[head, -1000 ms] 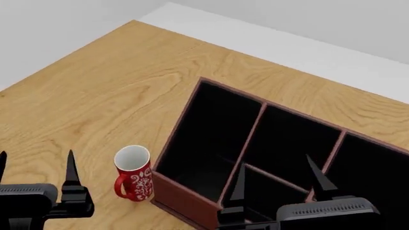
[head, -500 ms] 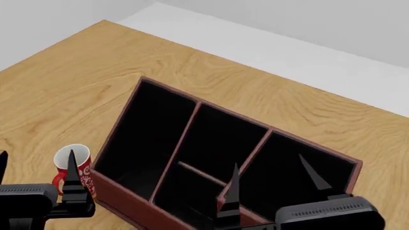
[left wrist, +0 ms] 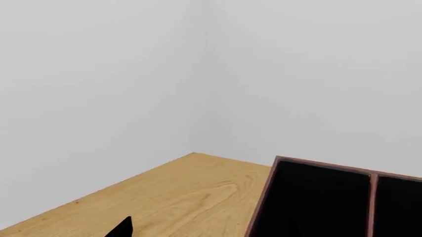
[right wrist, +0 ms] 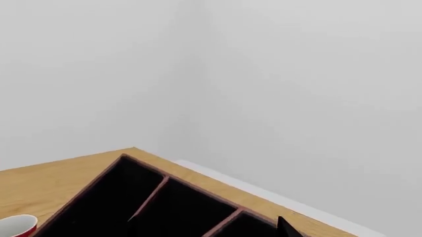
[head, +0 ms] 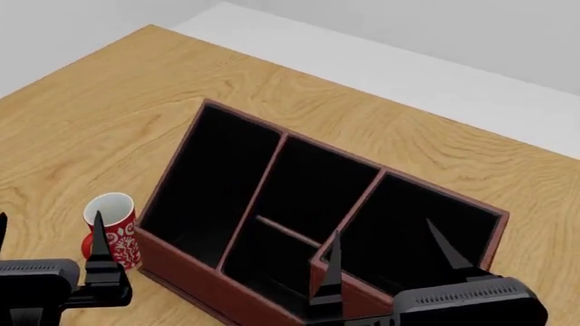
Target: Pick up the book and place it in the right compartment of the caddy.
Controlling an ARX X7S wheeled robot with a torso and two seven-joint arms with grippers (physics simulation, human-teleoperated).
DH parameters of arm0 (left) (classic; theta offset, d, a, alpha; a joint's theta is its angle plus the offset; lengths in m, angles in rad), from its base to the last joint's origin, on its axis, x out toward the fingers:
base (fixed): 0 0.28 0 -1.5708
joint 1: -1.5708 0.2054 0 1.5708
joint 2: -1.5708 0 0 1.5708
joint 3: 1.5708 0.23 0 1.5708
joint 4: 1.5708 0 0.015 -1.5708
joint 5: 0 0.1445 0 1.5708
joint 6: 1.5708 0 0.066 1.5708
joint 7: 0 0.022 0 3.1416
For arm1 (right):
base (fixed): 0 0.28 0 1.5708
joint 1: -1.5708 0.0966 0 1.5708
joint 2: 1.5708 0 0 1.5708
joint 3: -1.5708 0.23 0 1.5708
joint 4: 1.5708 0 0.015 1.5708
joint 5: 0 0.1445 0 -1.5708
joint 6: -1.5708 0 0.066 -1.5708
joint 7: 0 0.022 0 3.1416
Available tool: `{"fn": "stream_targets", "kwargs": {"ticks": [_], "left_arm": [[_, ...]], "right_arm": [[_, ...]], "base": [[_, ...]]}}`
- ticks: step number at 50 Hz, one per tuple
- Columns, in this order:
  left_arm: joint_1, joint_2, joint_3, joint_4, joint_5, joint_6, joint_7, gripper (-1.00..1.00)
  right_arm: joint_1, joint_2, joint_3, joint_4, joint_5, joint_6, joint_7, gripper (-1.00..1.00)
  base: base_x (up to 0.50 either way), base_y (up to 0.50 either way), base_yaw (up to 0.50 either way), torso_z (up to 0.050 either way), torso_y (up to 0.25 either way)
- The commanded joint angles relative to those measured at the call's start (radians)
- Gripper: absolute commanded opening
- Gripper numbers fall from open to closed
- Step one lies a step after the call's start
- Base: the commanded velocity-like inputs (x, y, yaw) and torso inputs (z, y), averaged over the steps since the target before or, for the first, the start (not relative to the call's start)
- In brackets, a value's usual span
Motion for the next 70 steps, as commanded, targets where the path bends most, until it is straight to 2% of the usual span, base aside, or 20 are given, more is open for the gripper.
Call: {"fn": "stream_targets", "kwargs": {"ticks": [1,5,11,15,18,19,22,25,28,29,32,42,56,70], "left_arm": [[-0.005,-0.007,-0.005,0.002,-0.012,-0.005,-0.003,1.0],[-0.007,-0.012,-0.018,0.011,-0.026,-0.011,-0.005,1.0],[-0.006,-0.017,-0.024,0.023,-0.036,-0.017,-0.008,1.0],[-0.005,-0.02,-0.025,0.026,-0.04,-0.018,-0.008,1.0],[-0.003,-0.024,-0.03,0.044,-0.047,-0.03,-0.01,1.0],[-0.002,-0.026,-0.033,0.051,-0.051,-0.034,-0.011,1.0],[-0.002,-0.028,-0.035,0.053,-0.054,-0.032,-0.012,1.0],[-0.001,-0.031,-0.039,0.061,-0.059,-0.035,-0.013,1.0],[0.0,-0.033,-0.043,0.066,-0.064,-0.037,-0.016,1.0],[0.0,-0.032,-0.044,0.066,-0.065,-0.035,-0.016,1.0],[0.001,-0.034,-0.044,0.069,-0.069,-0.034,-0.016,1.0],[0.004,-0.042,-0.057,0.09,-0.087,-0.04,-0.019,1.0],[0.006,-0.049,-0.06,0.109,-0.099,-0.049,-0.027,1.0],[0.011,-0.057,-0.065,0.127,-0.115,-0.053,-0.033,1.0]], "right_arm": [[0.034,0.011,-0.009,-0.061,0.04,0.157,0.023,1.0],[0.06,0.026,-0.041,-0.166,0.019,0.27,0.057,1.0],[0.246,0.052,-0.089,-0.385,0.065,0.705,0.08,1.0],[0.4,0.017,-0.057,-0.493,0.158,1.02,0.061,1.0],[0.502,-0.016,-0.018,-0.54,0.204,1.201,0.046,1.0],[0.53,-0.006,0.005,-0.525,0.284,1.236,0.07,1.0],[0.655,0.117,0.085,-0.358,0.734,1.236,0.489,1.0],[0.761,0.177,0.028,-0.22,1.184,1.21,0.934,1.0],[0.835,0.228,-0.07,-0.149,1.634,1.139,1.081,1.0],[0.868,0.252,-0.121,-0.123,1.73,1.109,1.139,1.0],[0.928,0.288,-0.219,-0.088,1.857,1.05,1.234,1.0],[1.02,0.359,-0.409,-0.089,2.094,0.927,1.374,1.0],[1.079,0.465,-0.563,-0.128,2.293,0.776,1.446,1.0],[0.967,0.542,-0.592,-0.119,2.232,0.771,1.35,1.0]], "base": [[0.0,0.0,0.0,0.0,0.0],[0.0,0.0,0.0,0.0,0.0],[0.0,0.0,0.0,0.0,0.0],[0.0,0.0,0.0,0.0,0.0],[0.0,0.0,0.0,0.0,0.0],[0.0,0.0,0.0,0.0,0.0],[0.0,0.0,0.0,0.0,0.0],[0.0,0.0,0.0,0.0,0.0],[0.0,0.0,0.0,0.0,0.0],[0.0,0.0,0.0,0.0,0.0],[0.0,0.0,0.0,0.0,0.0],[0.0,0.0,0.0,0.0,0.0],[0.0,0.0,0.0,0.0,0.0],[0.0,0.0,0.0,0.0,0.0]]}}
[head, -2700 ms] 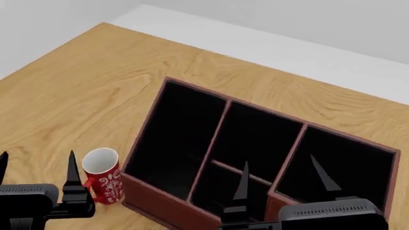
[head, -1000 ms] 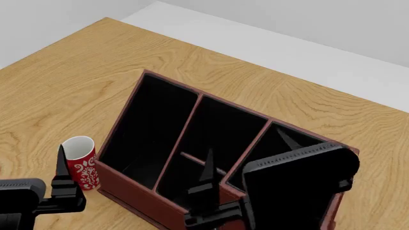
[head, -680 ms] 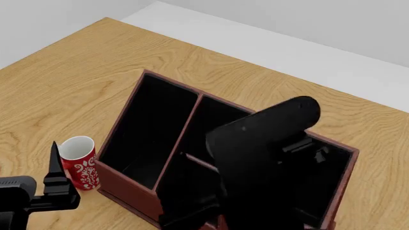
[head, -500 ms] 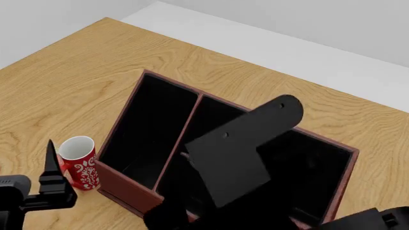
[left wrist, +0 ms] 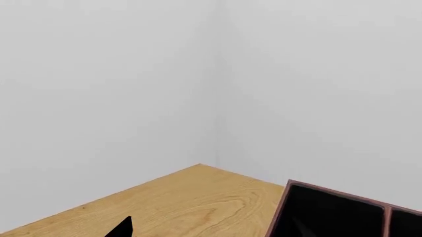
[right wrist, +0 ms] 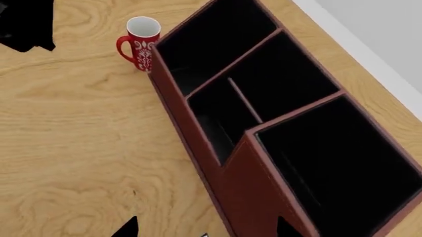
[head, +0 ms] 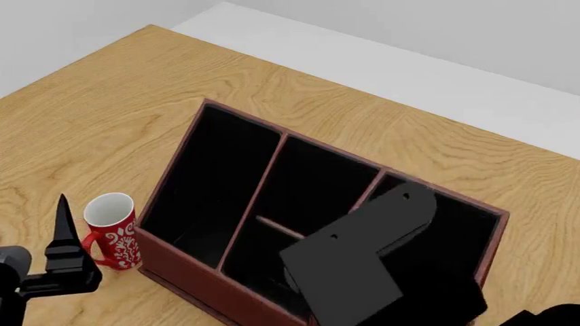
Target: Pick up the book and place it in the right compartment of the caddy.
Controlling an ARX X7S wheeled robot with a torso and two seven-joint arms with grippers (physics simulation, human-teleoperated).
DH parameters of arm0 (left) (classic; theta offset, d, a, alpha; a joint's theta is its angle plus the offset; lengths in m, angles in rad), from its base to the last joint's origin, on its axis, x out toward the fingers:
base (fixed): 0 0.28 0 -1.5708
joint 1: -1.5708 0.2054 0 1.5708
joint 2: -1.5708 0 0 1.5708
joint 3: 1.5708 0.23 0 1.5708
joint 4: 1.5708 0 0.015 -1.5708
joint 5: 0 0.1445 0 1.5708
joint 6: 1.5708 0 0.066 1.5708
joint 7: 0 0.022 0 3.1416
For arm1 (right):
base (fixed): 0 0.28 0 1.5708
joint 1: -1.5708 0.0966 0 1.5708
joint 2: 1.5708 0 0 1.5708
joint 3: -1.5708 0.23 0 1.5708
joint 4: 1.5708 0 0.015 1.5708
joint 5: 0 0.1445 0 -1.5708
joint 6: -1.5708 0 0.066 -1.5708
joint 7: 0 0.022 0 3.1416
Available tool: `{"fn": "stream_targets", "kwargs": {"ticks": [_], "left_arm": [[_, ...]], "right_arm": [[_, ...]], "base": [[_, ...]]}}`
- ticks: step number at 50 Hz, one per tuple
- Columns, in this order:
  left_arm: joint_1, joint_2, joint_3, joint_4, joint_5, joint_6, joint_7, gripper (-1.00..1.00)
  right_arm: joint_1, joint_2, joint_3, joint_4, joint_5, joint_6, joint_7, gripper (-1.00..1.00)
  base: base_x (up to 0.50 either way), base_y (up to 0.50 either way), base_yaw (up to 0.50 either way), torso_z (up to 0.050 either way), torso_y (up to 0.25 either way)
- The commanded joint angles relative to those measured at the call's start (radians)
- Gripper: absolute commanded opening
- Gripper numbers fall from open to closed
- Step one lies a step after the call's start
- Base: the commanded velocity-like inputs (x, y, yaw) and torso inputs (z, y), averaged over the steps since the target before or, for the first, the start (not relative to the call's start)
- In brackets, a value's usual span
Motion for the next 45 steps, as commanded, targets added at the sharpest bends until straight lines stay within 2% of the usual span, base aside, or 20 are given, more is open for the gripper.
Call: {"fn": "stream_targets", "kwargs": {"ticks": [1,9,20,37,45], "left_arm": [[0.002,-0.006,-0.005,0.016,-0.014,-0.006,-0.006,1.0],[0.002,-0.009,-0.002,0.019,-0.016,-0.007,-0.009,1.0],[-0.001,-0.012,0.003,0.011,-0.017,-0.006,-0.013,1.0],[-0.006,-0.016,0.007,-0.004,-0.023,0.005,-0.016,1.0],[-0.007,-0.018,0.009,-0.005,-0.026,0.009,-0.017,1.0]], "right_arm": [[-0.068,0.069,-0.037,0.01,0.001,-0.016,-0.044,1.0],[-0.119,0.08,-0.028,0.033,-0.053,0.001,-0.097,1.0],[-0.2,0.036,-0.03,0.123,-0.196,0.068,-0.214,1.0],[-0.173,-0.029,-0.055,0.304,-0.331,0.173,-0.361,1.0],[-0.184,-0.027,-0.067,0.324,-0.36,0.181,-0.377,1.0]], "base": [[0.0,0.0,0.0,0.0,0.0],[0.0,0.0,0.0,0.0,0.0],[0.0,0.0,0.0,0.0,0.0],[0.0,0.0,0.0,0.0,0.0],[0.0,0.0,0.0,0.0,0.0]]}}
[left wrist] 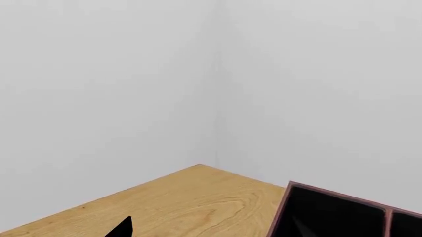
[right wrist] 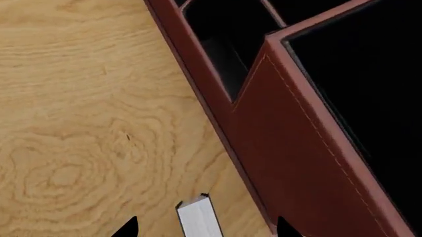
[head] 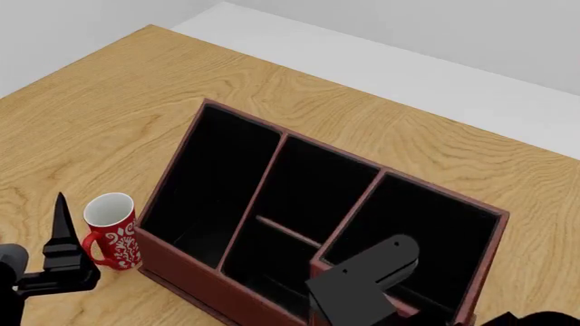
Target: Pick up the book and place it in the right compartment of the caddy.
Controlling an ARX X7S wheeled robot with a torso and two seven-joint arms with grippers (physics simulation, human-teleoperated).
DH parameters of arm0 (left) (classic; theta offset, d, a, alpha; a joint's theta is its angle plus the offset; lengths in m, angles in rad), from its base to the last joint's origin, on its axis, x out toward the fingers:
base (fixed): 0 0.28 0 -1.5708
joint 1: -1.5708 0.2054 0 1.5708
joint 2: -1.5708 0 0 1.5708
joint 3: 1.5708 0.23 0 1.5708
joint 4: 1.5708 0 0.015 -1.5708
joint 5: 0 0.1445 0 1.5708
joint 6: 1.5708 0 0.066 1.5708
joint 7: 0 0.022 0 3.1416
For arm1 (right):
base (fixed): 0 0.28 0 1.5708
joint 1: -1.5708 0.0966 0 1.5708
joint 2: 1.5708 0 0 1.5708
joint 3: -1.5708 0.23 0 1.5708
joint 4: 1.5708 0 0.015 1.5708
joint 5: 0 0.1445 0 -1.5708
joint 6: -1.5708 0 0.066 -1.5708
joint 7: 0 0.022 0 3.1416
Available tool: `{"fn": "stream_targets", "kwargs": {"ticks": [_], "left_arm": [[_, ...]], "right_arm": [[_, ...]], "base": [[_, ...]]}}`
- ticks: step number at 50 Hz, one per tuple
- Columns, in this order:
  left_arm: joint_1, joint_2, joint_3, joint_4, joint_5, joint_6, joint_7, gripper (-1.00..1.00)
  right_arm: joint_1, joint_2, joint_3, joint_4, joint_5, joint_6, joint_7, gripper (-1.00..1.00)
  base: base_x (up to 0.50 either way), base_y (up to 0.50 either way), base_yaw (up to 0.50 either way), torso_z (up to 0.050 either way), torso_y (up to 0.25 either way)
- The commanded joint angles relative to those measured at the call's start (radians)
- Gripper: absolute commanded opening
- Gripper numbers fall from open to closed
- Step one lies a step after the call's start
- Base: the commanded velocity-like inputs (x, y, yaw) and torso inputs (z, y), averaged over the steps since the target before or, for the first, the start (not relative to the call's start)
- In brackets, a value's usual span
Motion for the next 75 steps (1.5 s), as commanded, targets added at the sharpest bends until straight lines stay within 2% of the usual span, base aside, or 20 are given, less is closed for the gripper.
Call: {"fn": "stream_targets", "kwargs": {"ticks": [1,26,75], "left_arm": [[-0.002,-0.003,0.002,-0.004,-0.005,0.005,-0.002,1.0],[0.001,-0.011,0.008,0.005,-0.013,0.005,-0.012,1.0],[0.0,-0.025,0.021,0.008,-0.026,0.004,-0.029,1.0]], "right_arm": [[-0.012,-0.01,-0.014,0.051,-0.059,0.026,-0.045,1.0],[-0.089,0.004,-0.074,0.05,-0.119,0.038,-0.065,1.0],[-0.187,-0.023,-0.105,0.135,-0.401,0.019,-0.314,1.0]], "base": [[0.0,0.0,0.0,0.0,0.0],[0.0,0.0,0.0,0.0,0.0],[0.0,0.0,0.0,0.0,0.0]]}}
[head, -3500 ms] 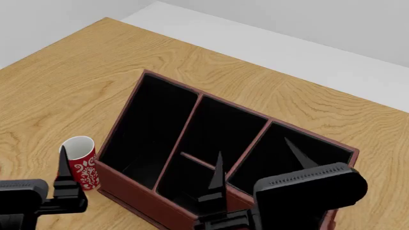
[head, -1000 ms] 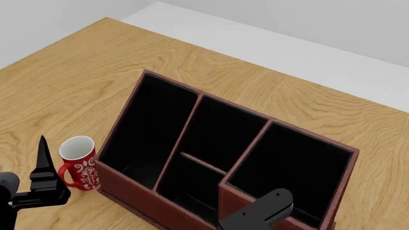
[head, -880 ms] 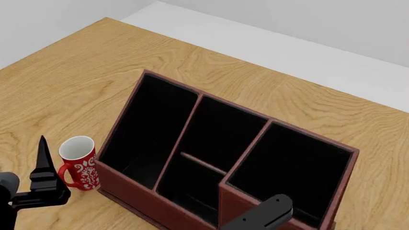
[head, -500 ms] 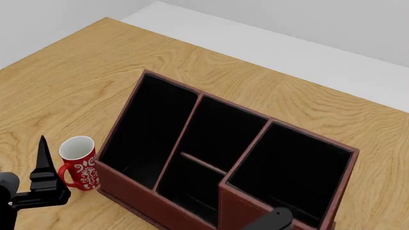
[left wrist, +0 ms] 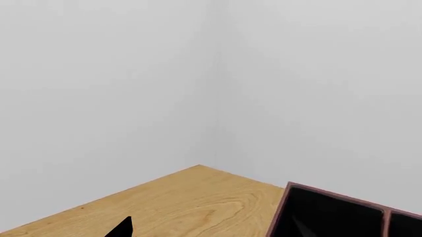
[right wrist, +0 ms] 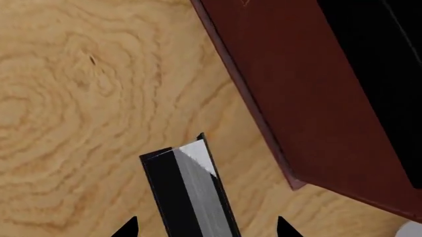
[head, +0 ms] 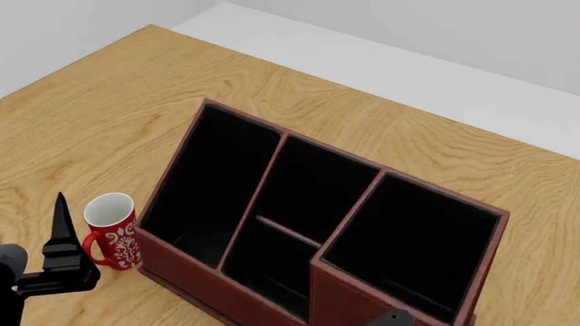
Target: Pick up the book and place it in the right compartment of the caddy.
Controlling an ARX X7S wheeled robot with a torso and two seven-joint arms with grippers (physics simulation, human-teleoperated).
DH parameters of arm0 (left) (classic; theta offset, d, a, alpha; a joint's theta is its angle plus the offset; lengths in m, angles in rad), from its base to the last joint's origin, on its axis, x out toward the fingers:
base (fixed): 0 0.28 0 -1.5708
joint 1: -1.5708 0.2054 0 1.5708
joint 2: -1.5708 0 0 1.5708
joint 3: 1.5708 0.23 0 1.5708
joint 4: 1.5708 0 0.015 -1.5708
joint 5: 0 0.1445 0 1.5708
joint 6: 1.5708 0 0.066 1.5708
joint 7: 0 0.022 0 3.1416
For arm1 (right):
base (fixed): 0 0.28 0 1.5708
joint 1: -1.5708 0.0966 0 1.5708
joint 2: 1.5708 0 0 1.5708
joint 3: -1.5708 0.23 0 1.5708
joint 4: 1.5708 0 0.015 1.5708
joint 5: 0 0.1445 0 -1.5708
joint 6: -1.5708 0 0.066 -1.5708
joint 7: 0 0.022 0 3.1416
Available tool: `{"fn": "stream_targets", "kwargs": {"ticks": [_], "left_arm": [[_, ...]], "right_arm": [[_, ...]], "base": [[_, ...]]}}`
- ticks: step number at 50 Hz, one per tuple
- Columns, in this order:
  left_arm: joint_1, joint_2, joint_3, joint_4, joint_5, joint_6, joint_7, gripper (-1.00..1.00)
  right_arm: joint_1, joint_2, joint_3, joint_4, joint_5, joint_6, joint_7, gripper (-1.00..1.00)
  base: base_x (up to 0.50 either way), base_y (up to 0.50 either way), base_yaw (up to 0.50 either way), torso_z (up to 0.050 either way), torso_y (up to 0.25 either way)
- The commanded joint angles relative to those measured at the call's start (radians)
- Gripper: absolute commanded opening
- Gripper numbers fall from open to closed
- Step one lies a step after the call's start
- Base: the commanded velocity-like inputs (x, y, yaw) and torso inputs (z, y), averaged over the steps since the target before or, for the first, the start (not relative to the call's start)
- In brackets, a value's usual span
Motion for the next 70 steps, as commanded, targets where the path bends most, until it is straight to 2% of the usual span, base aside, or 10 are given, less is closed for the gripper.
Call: {"fn": "stream_targets", "kwargs": {"ticks": [1,10,11,21,43,59,65,70], "left_arm": [[0.001,-0.003,0.002,0.003,-0.004,-0.001,-0.004,1.0],[-0.001,-0.006,0.001,0.002,-0.009,0.0,-0.006,1.0],[-0.001,-0.006,0.001,0.003,-0.01,-0.001,-0.007,1.0],[0.001,-0.01,0.002,0.009,-0.013,-0.003,-0.012,1.0],[0.004,-0.018,-0.002,0.024,-0.029,-0.005,-0.018,1.0],[0.007,-0.026,-0.018,0.04,-0.05,-0.009,-0.025,1.0],[0.007,-0.028,-0.023,0.044,-0.057,-0.01,-0.028,1.0],[0.006,-0.03,-0.034,0.047,-0.071,-0.015,-0.032,1.0]], "right_arm": [[-0.016,-0.012,-0.016,0.026,-0.063,-0.008,-0.054,1.0],[-0.018,-0.022,-0.036,0.049,-0.1,-0.007,-0.073,1.0],[-0.016,-0.022,-0.038,0.046,-0.101,-0.006,-0.067,-1.0],[0.003,-0.013,-0.041,-0.019,-0.052,0.002,-0.001,-1.0],[0.072,0.051,-0.074,-0.327,0.297,-0.095,0.391,-1.0],[0.254,0.053,-0.156,-0.452,0.53,-0.187,0.621,-1.0],[0.32,0.064,-0.184,-0.478,0.575,-0.215,0.657,-1.0],[0.447,0.072,-0.229,-0.507,0.632,-0.258,0.677,-1.0]], "base": [[0.0,0.0,0.0,0.0,0.0],[0.0,0.0,0.0,0.0,0.0],[0.0,0.0,0.0,0.0,0.0],[0.0,0.0,0.0,0.0,0.0],[0.0,0.0,0.0,0.0,0.0],[0.0,0.0,0.0,0.0,0.0],[0.0,0.0,0.0,0.0,0.002],[0.0,0.0,0.0,0.0,0.0]]}}
